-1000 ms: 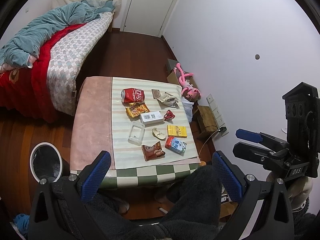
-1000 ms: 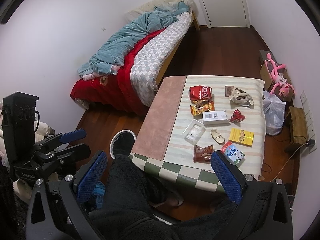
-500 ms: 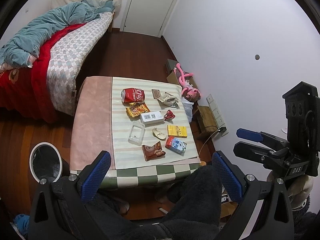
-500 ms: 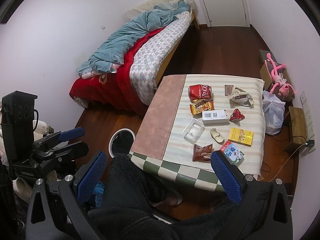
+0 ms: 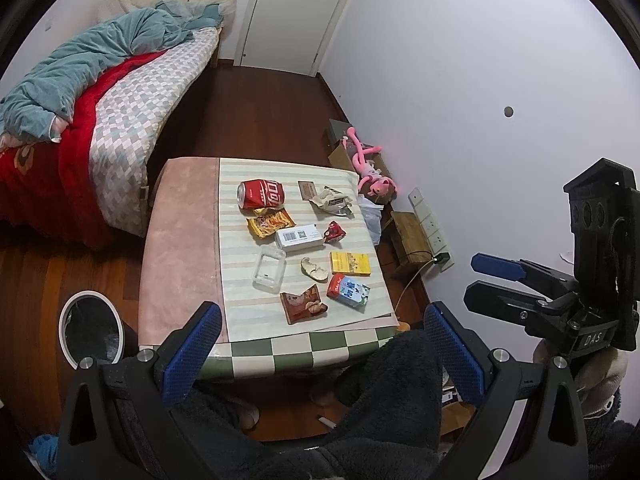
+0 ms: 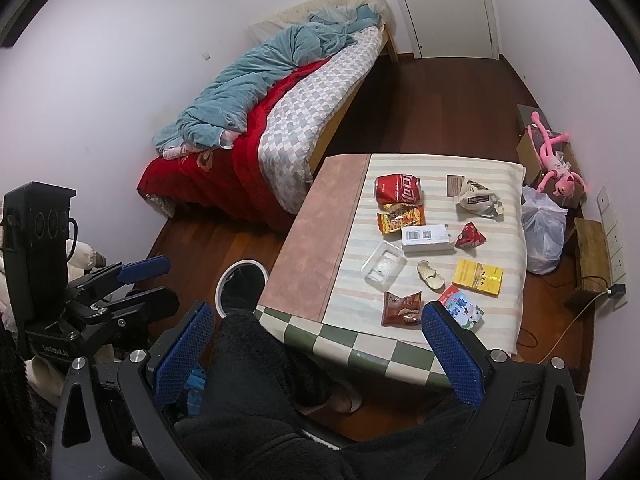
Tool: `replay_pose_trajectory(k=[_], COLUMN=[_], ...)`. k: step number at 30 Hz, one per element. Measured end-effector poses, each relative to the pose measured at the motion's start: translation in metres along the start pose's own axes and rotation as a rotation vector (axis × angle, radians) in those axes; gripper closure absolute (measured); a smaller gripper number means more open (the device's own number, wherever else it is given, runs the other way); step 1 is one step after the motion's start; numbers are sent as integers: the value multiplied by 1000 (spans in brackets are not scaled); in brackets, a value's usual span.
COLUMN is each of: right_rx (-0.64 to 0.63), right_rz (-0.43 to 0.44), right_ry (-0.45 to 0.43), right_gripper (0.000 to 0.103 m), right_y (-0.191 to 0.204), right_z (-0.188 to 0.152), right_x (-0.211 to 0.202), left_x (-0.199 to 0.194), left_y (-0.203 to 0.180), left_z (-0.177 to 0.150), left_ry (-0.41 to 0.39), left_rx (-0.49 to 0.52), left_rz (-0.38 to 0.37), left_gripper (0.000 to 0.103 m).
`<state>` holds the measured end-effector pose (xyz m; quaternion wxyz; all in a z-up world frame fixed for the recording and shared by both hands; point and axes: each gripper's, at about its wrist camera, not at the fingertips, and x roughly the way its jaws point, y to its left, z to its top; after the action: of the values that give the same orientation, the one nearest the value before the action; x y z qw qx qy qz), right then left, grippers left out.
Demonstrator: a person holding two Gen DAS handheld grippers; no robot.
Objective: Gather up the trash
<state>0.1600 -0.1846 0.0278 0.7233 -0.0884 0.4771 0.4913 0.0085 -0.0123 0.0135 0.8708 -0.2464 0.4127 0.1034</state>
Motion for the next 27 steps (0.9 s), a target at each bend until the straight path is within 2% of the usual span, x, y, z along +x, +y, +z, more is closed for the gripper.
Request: replay_pose_trajectory(k=[15, 19, 21, 24, 27], right_rx=[-5, -6, 7, 14, -5], right_rz=[-3, 3, -12, -89, -247], right_ry=[0, -5, -14, 0, 65], right_gripper=[0, 0, 0, 0, 0], right_y=[3, 4, 0, -11, -38], right_z=[4, 7, 9, 11, 7], right_x=[-4, -5, -3, 13, 57], left_x=[2, 8, 17, 49, 108], left_y=[-3, -5, -2, 6, 21], left_z=[-1, 0, -1, -4, -13], left_ry=[-2, -7, -31, -90, -83], left_rx=[9, 12, 16, 31, 46], left_rz=[-4, 21, 98, 297, 472], left_gripper=[0, 0, 0, 0, 0])
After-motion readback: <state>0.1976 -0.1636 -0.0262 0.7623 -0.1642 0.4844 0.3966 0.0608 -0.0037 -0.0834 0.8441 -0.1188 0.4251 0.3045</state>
